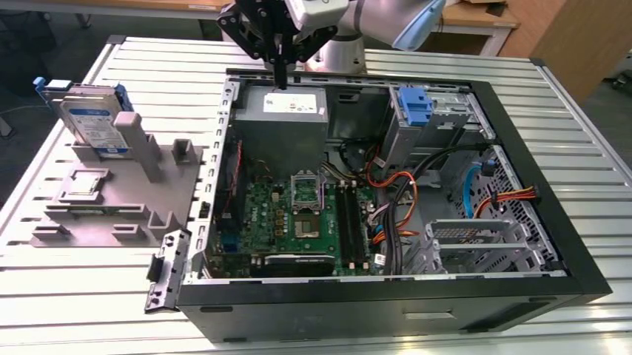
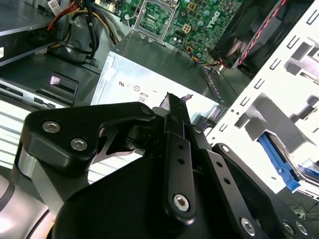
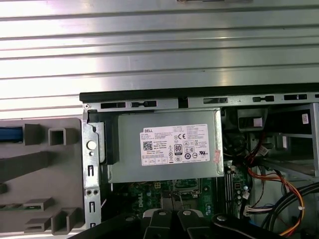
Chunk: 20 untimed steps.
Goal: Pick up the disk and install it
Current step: 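Reach for the disk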
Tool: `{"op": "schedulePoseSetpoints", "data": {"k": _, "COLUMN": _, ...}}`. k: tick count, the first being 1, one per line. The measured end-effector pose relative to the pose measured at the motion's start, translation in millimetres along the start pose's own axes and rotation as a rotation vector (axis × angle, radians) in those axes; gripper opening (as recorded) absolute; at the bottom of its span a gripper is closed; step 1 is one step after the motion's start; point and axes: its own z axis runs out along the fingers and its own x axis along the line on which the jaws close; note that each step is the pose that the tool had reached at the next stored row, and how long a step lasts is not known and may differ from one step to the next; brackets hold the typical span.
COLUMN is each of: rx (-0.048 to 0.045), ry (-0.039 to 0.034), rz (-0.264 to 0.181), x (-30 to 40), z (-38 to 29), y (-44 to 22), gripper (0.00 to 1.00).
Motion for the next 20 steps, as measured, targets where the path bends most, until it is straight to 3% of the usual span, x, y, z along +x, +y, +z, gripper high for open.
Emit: {"op": "schedulePoseSetpoints", "data": {"k": 20, "rx": 0.0000, "ry": 0.0000, "rz": 0.000, "x": 7.4, "z": 0.1, "y": -0.6, "gripper": 0.10}}
